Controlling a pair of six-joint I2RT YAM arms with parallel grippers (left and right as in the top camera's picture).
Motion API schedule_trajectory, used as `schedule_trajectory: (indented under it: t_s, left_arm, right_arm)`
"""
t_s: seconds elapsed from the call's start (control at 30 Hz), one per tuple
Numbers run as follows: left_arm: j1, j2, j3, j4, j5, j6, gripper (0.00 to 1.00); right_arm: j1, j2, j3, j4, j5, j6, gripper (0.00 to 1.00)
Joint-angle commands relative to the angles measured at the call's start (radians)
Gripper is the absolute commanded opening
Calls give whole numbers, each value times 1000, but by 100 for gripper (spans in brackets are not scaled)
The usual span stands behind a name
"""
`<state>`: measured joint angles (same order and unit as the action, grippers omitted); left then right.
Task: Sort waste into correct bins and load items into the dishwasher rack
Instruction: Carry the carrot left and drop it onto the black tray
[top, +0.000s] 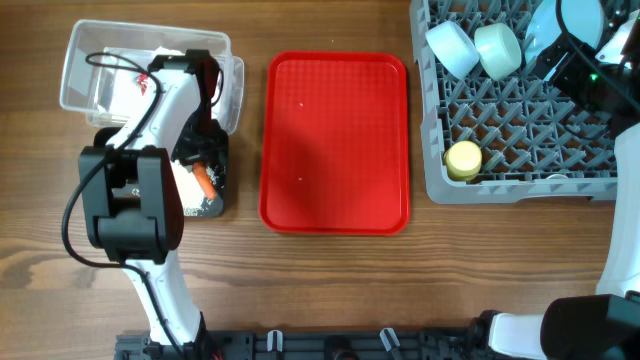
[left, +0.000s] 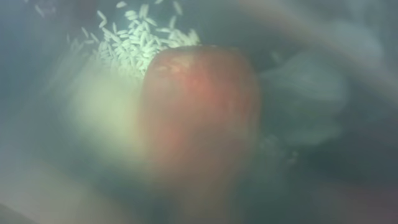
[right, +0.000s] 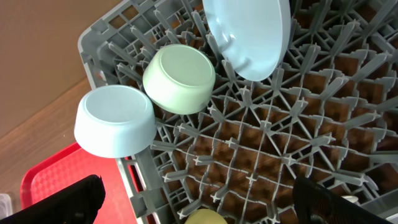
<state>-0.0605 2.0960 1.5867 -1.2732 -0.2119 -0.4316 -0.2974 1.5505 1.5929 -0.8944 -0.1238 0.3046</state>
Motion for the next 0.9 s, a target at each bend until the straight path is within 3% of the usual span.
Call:
schedule_trajectory:
  t_s: [0.0,0.03,0.2,0.43,0.87]
  left_arm:
    - [29,-26,-17,26,-5,-64,19]
    - [31,-26,-17,29,-6,-69,21]
    - [35,-26,-17,32,-5,-74,54]
    - [35,-26,-17,32,3,-74,64]
    - [35,-117,5,36,1,-47,67]
  right_arm:
    - [2,-3,2,-1,-12,-20,100]
    - [2,-3,2,-1,-12,-20,100]
    - [2,-3,2,-1,-12,-20,100]
    - [2,-3,2,-1,-12,-20,100]
    - [2,-3,2,4,-12,-20,100]
